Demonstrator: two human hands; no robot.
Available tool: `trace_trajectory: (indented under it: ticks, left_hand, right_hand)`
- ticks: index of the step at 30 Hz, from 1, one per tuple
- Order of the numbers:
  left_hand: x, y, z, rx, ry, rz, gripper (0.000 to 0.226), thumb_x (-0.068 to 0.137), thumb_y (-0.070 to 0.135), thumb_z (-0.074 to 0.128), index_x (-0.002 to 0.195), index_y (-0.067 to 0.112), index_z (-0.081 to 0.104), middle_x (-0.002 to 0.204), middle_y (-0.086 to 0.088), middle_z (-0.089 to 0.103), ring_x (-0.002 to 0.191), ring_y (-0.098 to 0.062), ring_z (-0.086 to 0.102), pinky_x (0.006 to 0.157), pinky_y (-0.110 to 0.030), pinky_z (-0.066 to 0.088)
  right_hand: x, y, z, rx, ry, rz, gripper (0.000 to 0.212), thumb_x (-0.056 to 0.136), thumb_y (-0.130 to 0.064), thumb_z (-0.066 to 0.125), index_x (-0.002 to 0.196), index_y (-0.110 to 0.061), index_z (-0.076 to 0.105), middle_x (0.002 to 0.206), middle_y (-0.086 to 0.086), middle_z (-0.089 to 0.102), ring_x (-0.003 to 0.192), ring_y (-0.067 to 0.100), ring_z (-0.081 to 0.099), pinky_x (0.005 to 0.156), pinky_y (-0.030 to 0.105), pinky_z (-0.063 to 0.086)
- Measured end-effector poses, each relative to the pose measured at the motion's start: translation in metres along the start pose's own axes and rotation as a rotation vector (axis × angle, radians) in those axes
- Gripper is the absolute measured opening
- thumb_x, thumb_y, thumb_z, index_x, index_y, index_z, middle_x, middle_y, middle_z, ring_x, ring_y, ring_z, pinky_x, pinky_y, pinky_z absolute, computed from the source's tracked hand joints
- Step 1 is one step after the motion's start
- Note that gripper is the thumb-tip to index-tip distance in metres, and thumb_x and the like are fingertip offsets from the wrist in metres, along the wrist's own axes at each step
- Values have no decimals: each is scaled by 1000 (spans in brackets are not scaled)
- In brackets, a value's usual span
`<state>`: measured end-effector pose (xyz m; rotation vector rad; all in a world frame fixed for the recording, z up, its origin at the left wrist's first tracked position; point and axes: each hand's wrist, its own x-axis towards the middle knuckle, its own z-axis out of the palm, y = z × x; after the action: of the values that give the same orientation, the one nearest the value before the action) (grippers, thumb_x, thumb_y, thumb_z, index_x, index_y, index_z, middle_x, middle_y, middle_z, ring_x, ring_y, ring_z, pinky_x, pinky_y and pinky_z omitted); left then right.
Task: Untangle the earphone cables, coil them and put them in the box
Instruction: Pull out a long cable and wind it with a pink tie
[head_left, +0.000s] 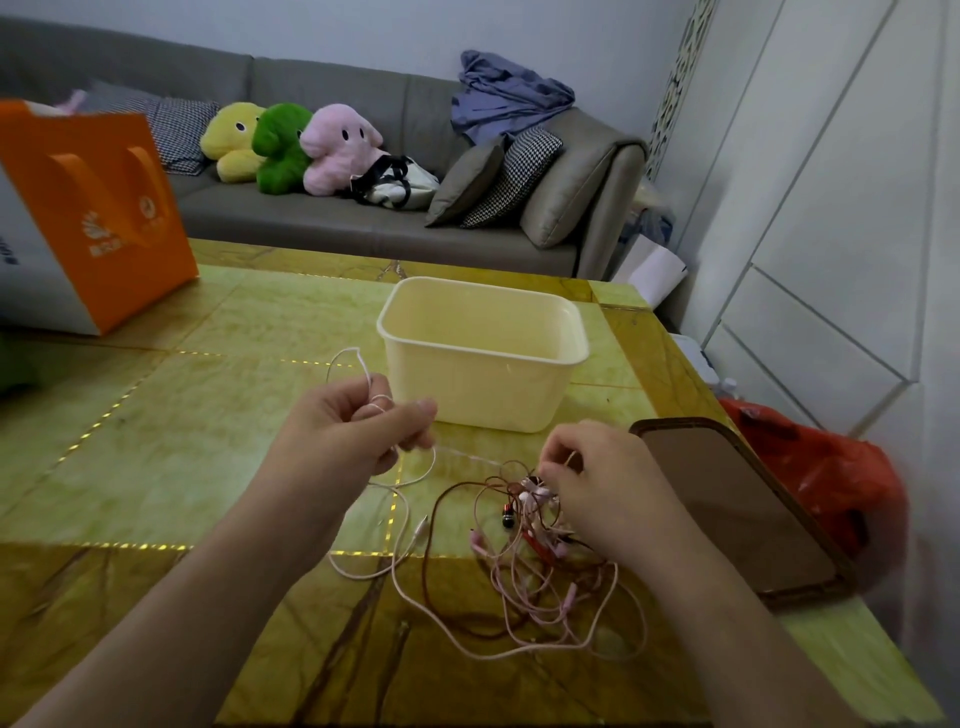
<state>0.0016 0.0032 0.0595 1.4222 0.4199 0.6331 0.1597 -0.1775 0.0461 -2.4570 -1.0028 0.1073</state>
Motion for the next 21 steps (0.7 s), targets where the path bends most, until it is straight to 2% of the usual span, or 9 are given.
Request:
trace_trajectory:
  ticks: [3,5,7,9,11,14,15,18,21]
  left_hand:
    - [0,-7,1,102,59,-74,56,93,3,73,58,22,34,50,1,43,50,-16,41,49,-22,34]
    - [0,-9,2,149,72,-85,54,94,3,72,60,21,34,50,3,41,49,-17,46,48,-23,36]
    - [0,-8,3,183,64,-67,51,92,0,72,64,19,35,53,1,46,54,-21,61,51,-26,41]
    - [-1,-6,3,181,55,-61,50,91,-4,72,66,19,35,53,1,50,64,-25,73,56,-29,47]
    - [-2,-4,5,141,33,-54,53,88,-10,72,67,19,33,54,-1,45,68,-28,74,61,-33,52]
    - [-2,-2,7,61,-6,-6,57,86,-17,69,66,20,30,60,-5,34,65,-29,67,63,-30,56]
    - [-2,-1,8,28,-17,16,58,86,-18,68,66,21,30,60,-5,33,64,-28,66,63,-28,56]
    - [-3,1,10,-62,-60,67,58,87,-20,65,64,20,30,59,-4,35,64,-27,62,66,-25,55]
    - [-4,-1,11,-80,-95,82,58,87,-18,68,62,21,33,60,-5,37,66,-27,61,70,-26,54]
  right_hand:
    - [-2,-3,-5,218,5,80,23,103,-17,64,81,-24,65,77,-8,72,65,2,66,47,14,47]
    - [-2,-3,-7,242,31,93,22,103,-19,64,81,-25,65,76,-6,73,66,7,68,56,27,56]
    - [-1,-1,-6,237,48,111,21,102,-22,64,81,-25,65,75,-4,73,70,12,69,67,39,59]
    - [1,2,-5,278,39,141,21,103,-26,62,82,-22,65,75,0,74,71,17,70,72,46,61]
    - [3,4,-2,351,13,204,22,105,-28,57,87,-17,64,75,1,77,67,17,73,71,49,63]
    - [4,4,6,412,-89,283,13,104,-17,59,92,-13,57,76,4,78,55,10,70,52,37,60]
    - [3,5,9,383,-112,277,13,101,-12,63,90,-14,55,77,5,78,55,10,71,50,36,60]
    - [2,8,19,215,-109,195,20,92,-14,73,82,-22,59,77,0,75,71,17,74,65,44,64]
    - [1,3,19,192,-131,96,22,89,-10,74,90,-31,66,86,-10,72,76,9,67,70,33,61]
